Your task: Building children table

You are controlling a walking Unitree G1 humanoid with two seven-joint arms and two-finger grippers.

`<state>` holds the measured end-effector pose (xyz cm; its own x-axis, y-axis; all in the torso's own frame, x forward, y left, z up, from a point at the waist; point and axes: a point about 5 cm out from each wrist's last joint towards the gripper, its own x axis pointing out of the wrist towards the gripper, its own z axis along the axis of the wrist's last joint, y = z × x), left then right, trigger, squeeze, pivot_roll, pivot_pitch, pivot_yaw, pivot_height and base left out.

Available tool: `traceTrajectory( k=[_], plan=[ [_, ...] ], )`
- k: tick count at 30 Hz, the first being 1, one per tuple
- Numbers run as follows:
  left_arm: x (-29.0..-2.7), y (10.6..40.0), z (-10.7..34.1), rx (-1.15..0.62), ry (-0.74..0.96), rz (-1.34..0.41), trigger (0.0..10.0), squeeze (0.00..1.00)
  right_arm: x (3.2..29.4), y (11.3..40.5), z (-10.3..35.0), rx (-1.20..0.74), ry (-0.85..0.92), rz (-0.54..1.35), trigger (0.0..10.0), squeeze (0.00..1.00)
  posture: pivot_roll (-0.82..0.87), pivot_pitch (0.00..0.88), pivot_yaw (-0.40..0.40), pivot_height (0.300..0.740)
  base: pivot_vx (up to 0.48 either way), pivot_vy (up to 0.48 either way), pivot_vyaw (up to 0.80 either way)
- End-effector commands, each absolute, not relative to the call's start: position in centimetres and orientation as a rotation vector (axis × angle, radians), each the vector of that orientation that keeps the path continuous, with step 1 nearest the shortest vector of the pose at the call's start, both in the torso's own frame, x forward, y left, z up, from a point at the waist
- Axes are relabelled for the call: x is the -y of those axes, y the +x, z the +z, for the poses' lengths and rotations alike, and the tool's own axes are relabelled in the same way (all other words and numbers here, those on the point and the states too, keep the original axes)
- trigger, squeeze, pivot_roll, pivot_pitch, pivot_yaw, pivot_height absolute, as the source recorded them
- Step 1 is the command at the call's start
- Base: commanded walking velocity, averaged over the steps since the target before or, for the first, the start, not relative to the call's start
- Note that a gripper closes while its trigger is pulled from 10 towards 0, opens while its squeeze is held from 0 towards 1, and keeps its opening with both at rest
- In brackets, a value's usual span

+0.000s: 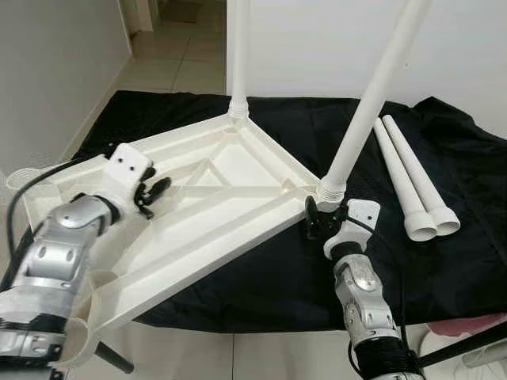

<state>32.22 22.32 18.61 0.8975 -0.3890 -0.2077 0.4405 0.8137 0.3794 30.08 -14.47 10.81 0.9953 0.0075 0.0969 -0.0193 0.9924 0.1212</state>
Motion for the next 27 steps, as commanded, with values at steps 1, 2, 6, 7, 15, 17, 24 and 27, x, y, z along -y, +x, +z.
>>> traceTrajectory(
  k=[1, 2, 6, 7, 15, 17, 24, 27],
  plan=[
    [-23.2, 32.0, 18.2, -0.152, 0.457, -0.429, 10.0, 0.0, 14.4, 29.9, 10.0, 0.056, 0.121, 0.009, 10.0, 0.0, 0.06, 0.0, -0.05, 0.74, 0.0, 0.0, 0.0],
    [-23.2, 32.0, 18.2, -0.152, 0.457, -0.429, 10.0, 0.0, 14.4, 29.9, 10.0, 0.056, 0.121, 0.009, 10.0, 0.0, 0.06, 0.0, -0.05, 0.74, 0.0, 0.0, 0.0],
    [-25.1, 31.6, 17.9, -0.198, 0.516, -0.38, 10.0, 0.0, 14.3, 29.9, 9.6, 0.032, 0.127, 0.002, 10.0, 0.0, 0.07, 0.0, -0.054, 0.74, 0.0, 0.0, 0.0],
    [-25.5, 31.4, 17.7, -0.221, 0.539, -0.383, 10.0, 0.0, 14.3, 29.8, 9.4, 0.025, 0.128, 0.001, 10.0, 0.0, 0.07, 0.0, -0.057, 0.74, 0.0, 0.0, 0.0],
    [-26.1, 29.3, 16.0, -0.36, 0.628, -0.52, 10.0, 0.0, 14.1, 29.5, 8.3, -0.03, 0.122, -0.024, 10.0, 0.0, 0.08, 0.0, -0.064, 0.74, 0.0, 0.0, 0.0],
    [-25.7, 28.4, 15.3, -0.393, 0.643, -0.587, 10.0, 0.0, 13.9, 29.3, 8.1, -0.037, 0.12, -0.02, 10.0, 0.0, 0.08, 0.0, -0.066, 0.74, 0.0, 0.0, 0.0],
    [-23.9, 26.8, 14.1, -0.432, 0.641, -0.747, 10.0, 0.0, 13.5, 29.4, 7.8, -0.054, 0.121, -0.011, 10.0, 0.0, 0.08, 0.004, -0.063, 0.74, 0.0, 0.0, 0.0],
    [-22.9, 26.2, 14.0, -0.43, 0.624, -0.813, 10.0, 0.0, 13.5, 29.6, 7.7, -0.063, 0.112, -0.007, 10.0, 0.0, 0.08, 0.004, -0.063, 0.74, 0.0, 0.0, 0.0]
  ],
)
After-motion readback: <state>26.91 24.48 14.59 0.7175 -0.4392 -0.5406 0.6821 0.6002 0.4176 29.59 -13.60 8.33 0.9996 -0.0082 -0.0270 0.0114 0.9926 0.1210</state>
